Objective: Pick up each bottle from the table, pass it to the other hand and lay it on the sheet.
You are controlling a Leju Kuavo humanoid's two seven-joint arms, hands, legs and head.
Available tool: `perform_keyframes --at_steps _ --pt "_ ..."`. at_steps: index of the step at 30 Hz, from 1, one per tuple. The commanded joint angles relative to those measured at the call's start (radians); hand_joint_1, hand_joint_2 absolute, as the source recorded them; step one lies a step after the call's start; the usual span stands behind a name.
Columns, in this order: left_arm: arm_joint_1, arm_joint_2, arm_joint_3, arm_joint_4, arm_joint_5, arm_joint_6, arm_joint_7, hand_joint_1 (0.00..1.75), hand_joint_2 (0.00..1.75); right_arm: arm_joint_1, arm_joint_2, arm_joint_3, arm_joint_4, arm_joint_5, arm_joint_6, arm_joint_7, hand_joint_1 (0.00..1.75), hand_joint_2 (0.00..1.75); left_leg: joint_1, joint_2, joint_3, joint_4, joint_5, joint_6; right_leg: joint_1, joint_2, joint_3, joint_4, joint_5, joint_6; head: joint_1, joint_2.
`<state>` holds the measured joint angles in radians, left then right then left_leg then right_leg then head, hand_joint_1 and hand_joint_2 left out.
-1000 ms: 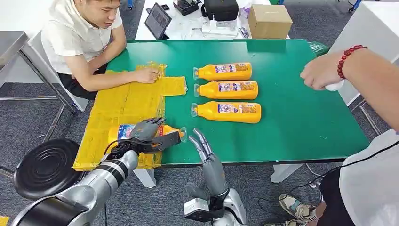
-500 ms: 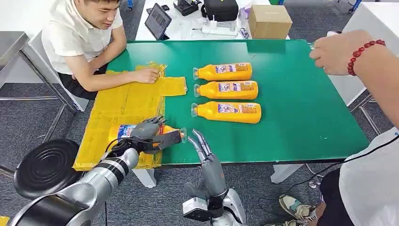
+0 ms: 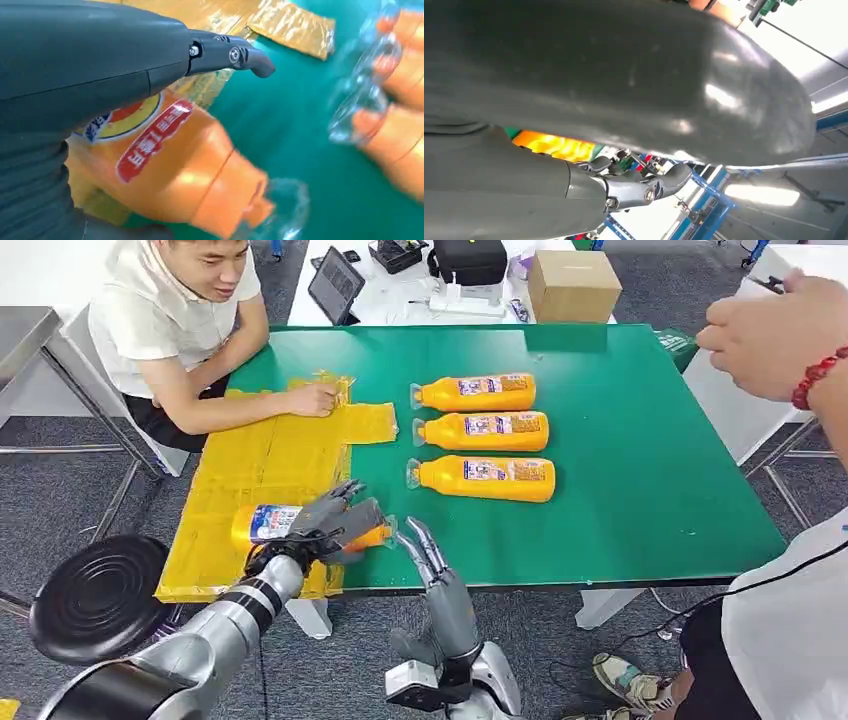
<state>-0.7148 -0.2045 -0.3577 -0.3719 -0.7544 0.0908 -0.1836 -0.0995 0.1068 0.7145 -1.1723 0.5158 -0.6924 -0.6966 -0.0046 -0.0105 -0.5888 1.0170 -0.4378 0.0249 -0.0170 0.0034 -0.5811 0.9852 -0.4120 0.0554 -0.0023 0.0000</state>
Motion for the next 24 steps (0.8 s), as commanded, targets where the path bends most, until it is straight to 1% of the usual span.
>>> perform_keyframes --at_steps 1,4,7,11,13,17,19,21,23,24 --pt "0.039 -0.023 0.230 -0.041 0.219 -0.058 -0.122 0.00 1.75 0.024 -0.018 -0.012 -0.061 0.038 -0.006 -0.002 0.00 0.00 0.001 0.001 0.001 -0.001 -0.001 -0.002 0.001 0.000 0.001 -0.001 0.000 -0.002 0.000 0.000" --pt "0.060 -0.009 0.199 -0.083 0.237 -0.075 -0.135 0.00 1.75 0.036 -0.020 -0.017 -0.073 0.041 -0.006 -0.002 0.00 0.00 0.001 0.002 0.001 0.000 -0.001 -0.002 0.001 0.001 0.000 -0.001 0.000 -0.002 0.000 0.000" --pt "0.069 -0.010 0.195 -0.121 0.273 -0.073 -0.155 0.00 1.75 0.038 -0.018 -0.022 -0.076 0.048 -0.006 -0.002 0.00 0.00 0.001 0.001 -0.001 0.000 0.000 -0.001 0.001 0.000 -0.002 -0.001 0.000 -0.001 0.000 0.000" --pt "0.089 -0.022 0.220 -0.181 0.366 -0.031 -0.167 0.00 1.75 0.050 -0.017 -0.034 -0.096 0.062 -0.006 -0.002 0.00 0.00 0.001 0.001 -0.003 0.000 0.000 -0.001 0.001 0.000 -0.003 0.000 0.000 -0.002 0.000 0.000" --pt "0.089 -0.022 0.220 -0.181 0.366 -0.031 -0.167 0.00 1.75 0.050 -0.017 -0.034 -0.096 0.062 -0.006 -0.002 0.00 0.00 0.001 0.001 -0.004 0.000 -0.001 -0.001 0.001 0.000 -0.004 0.000 -0.001 -0.002 0.000 0.000" --pt "0.106 -0.023 0.270 -0.203 0.500 -0.049 -0.167 0.00 1.75 0.067 -0.010 -0.054 -0.104 0.085 -0.006 -0.002 0.00 0.00 0.001 0.001 -0.004 0.000 -0.001 -0.001 0.001 0.000 -0.004 0.000 -0.001 -0.002 0.000 0.000" --pt "0.155 -0.018 0.244 -0.262 0.545 -0.058 -0.198 0.00 1.75 0.090 -0.002 -0.081 -0.115 0.105 -0.006 -0.002 0.00 0.00 0.001 0.001 -0.004 0.000 -0.001 -0.002 0.001 0.000 -0.004 -0.001 -0.001 -0.002 0.000 0.000" --pt "0.257 -0.006 0.171 -0.399 0.562 -0.028 -0.225 0.00 1.75 0.117 0.001 -0.111 -0.139 0.128 -0.006 -0.002 0.00 0.00 0.001 0.002 -0.004 -0.001 -0.001 -0.002 0.001 0.000 -0.004 -0.001 -0.001 -0.002 0.000 0.000" --pt "0.347 0.020 0.090 -0.519 0.558 0.012 -0.209 0.00 1.75 0.136 0.001 -0.137 -0.161 0.141 -0.006 -0.002 0.00 0.00 0.000 0.004 -0.001 -0.003 -0.002 -0.002 0.001 0.002 -0.003 -0.003 -0.001 -0.002 0.000 0.000" --pt "0.387 0.034 0.059 -0.570 0.556 0.019 -0.211 0.00 1.75 0.143 -0.001 -0.150 -0.170 0.149 -0.006 -0.002 0.00 0.00 0.000 0.002 -0.004 -0.001 -0.001 -0.001 0.000 0.001 -0.005 -0.001 -0.001 -0.002 0.000 0.000"
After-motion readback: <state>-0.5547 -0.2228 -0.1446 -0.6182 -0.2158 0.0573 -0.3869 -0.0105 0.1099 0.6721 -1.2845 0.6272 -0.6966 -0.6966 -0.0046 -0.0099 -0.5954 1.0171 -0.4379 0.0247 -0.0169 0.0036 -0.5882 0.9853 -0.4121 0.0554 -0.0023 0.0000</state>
